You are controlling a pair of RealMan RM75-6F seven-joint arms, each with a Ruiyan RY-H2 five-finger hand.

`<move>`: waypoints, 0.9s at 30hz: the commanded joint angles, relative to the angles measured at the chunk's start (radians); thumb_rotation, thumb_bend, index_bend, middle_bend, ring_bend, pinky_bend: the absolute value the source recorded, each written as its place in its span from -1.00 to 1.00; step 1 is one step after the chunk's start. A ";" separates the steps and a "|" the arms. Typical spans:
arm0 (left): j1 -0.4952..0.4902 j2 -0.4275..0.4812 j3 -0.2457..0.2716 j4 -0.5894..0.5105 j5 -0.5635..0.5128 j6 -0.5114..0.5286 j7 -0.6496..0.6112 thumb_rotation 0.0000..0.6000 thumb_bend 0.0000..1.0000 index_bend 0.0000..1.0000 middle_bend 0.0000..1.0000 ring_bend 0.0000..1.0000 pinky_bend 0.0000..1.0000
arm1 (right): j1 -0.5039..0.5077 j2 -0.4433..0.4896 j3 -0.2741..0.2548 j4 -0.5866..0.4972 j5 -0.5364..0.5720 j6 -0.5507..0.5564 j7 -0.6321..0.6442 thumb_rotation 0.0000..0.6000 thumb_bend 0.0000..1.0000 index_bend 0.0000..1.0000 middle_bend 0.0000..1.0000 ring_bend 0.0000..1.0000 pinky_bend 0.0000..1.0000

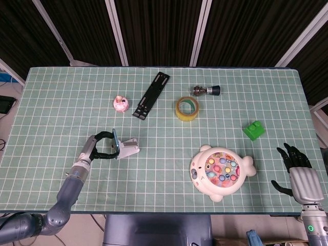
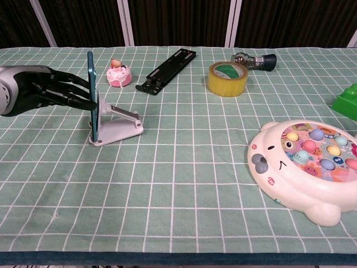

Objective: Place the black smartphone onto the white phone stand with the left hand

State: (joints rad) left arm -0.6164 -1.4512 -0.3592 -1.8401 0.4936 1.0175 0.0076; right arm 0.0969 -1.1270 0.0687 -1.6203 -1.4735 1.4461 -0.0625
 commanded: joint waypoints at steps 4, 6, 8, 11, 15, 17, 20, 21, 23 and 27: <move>-0.004 0.003 0.004 -0.002 0.001 -0.003 0.002 1.00 -0.40 -0.30 -0.24 -0.89 -1.00 | 0.000 -0.001 0.000 0.000 0.001 -0.001 -0.001 1.00 -0.44 -0.74 -1.00 -1.00 -0.73; -0.005 0.003 0.007 -0.002 0.005 -0.005 0.003 1.00 -0.40 -0.32 -0.26 -0.89 -1.00 | 0.000 -0.001 0.000 0.001 0.001 -0.001 -0.001 1.00 -0.44 -0.74 -1.00 -1.00 -0.73; -0.007 0.005 0.009 -0.005 0.008 -0.007 0.004 1.00 -0.41 -0.34 -0.28 -0.89 -1.00 | 0.000 -0.001 0.000 0.001 0.000 0.000 -0.001 1.00 -0.44 -0.74 -1.00 -1.00 -0.73; -0.009 0.006 0.010 -0.008 0.010 -0.006 0.006 1.00 -0.41 -0.36 -0.30 -0.90 -1.00 | 0.000 0.001 0.000 -0.001 0.000 0.000 0.000 1.00 -0.44 -0.74 -1.00 -1.00 -0.73; -0.009 0.004 0.013 -0.005 0.012 -0.002 0.003 1.00 -0.47 -0.41 -0.38 -0.94 -1.00 | 0.000 -0.001 0.000 0.000 0.001 -0.001 0.001 1.00 -0.44 -0.74 -1.00 -1.00 -0.73; -0.009 0.004 0.014 -0.005 0.014 -0.001 0.002 1.00 -0.47 -0.43 -0.40 -0.94 -1.00 | 0.000 -0.001 0.000 0.001 0.001 -0.001 0.001 1.00 -0.44 -0.74 -1.00 -1.00 -0.73; -0.010 0.006 0.012 -0.007 0.014 0.001 0.001 1.00 -0.47 -0.44 -0.41 -0.94 -1.00 | 0.000 0.000 0.000 0.000 0.000 0.000 0.000 1.00 -0.44 -0.74 -1.00 -1.00 -0.73; -0.011 0.007 0.011 -0.007 0.014 0.002 0.001 1.00 -0.47 -0.44 -0.41 -0.94 -1.00 | 0.000 0.000 0.000 0.000 0.000 0.000 0.000 1.00 -0.44 -0.74 -1.00 -1.00 -0.73; -0.012 0.008 0.011 -0.007 0.015 0.002 0.000 1.00 -0.47 -0.44 -0.41 -0.94 -1.00 | 0.000 0.000 0.000 -0.001 0.001 -0.001 -0.001 1.00 -0.44 -0.74 -1.00 -1.00 -0.73; -0.013 0.008 0.014 -0.005 0.020 0.004 0.002 1.00 -0.47 -0.46 -0.44 -0.96 -1.00 | 0.000 -0.001 0.000 0.001 0.001 -0.001 -0.001 1.00 -0.44 -0.74 -1.00 -1.00 -0.73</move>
State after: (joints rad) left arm -0.6289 -1.4432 -0.3456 -1.8453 0.5131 1.0215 0.0091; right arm 0.0971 -1.1282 0.0689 -1.6194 -1.4728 1.4456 -0.0635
